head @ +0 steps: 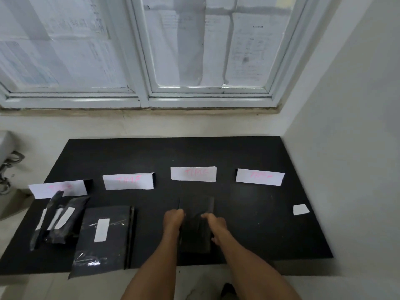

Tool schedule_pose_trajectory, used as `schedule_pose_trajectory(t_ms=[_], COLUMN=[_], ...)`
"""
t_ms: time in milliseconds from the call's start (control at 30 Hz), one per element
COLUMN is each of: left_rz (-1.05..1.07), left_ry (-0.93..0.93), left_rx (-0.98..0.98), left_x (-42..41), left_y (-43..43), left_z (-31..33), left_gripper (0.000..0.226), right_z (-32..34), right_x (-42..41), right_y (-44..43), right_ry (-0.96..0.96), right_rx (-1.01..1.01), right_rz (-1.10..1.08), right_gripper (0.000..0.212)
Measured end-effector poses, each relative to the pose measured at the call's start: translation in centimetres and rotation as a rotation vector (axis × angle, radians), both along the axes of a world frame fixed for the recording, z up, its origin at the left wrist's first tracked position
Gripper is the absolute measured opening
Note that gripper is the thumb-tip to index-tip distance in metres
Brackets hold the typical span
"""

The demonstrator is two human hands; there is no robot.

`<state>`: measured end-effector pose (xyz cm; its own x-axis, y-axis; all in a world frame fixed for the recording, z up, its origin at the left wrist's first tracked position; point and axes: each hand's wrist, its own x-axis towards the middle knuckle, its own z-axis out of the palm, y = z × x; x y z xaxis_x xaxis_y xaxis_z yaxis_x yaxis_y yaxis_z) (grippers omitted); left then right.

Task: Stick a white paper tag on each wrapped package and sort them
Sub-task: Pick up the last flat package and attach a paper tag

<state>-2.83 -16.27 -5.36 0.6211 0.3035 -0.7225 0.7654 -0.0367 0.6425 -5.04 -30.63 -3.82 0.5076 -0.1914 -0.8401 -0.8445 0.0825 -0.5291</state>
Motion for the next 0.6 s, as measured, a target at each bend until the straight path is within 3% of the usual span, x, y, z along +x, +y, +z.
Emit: schedule_pose_trajectory(t_ms=[100,167,333,400,600], left_rz=[-0.085,-0.092,-0.103,-0.147,-0.278], left_ry=[-0.072,-0.107,-0.106,-0.087,-0.040], left_rx=[-0.015,-0.066,-0.221,-0.213,-0.182], left_x=[1.0,1.8,4.9,5.9,7.9], left_y=[-4.2,-6.8,-14.3,-16.8,-23.5], left_z=[1.9,2.7,3.2,3.0,1.3], left_gripper=[0.037,0.037,0.033,0.031,0.027], right_z=[0.4,0.9,1.2,1.6,0.6], right_x=[1.0,2.2,3.8,3.6,3.4], right_y=[-2.9,-5.5,-15.3,-18.7,-26.8], right_ry=[-0.055,-0.096,-0.164,-0.146,-0.094], right_rx=[-0.048,-0.099,-0.314,-0.465,-0.736], right_rz=[-0.066,-0.102,-0.129,-0.037,0.257], right_gripper=[0.052,0.056,0.038,0.025,0.040])
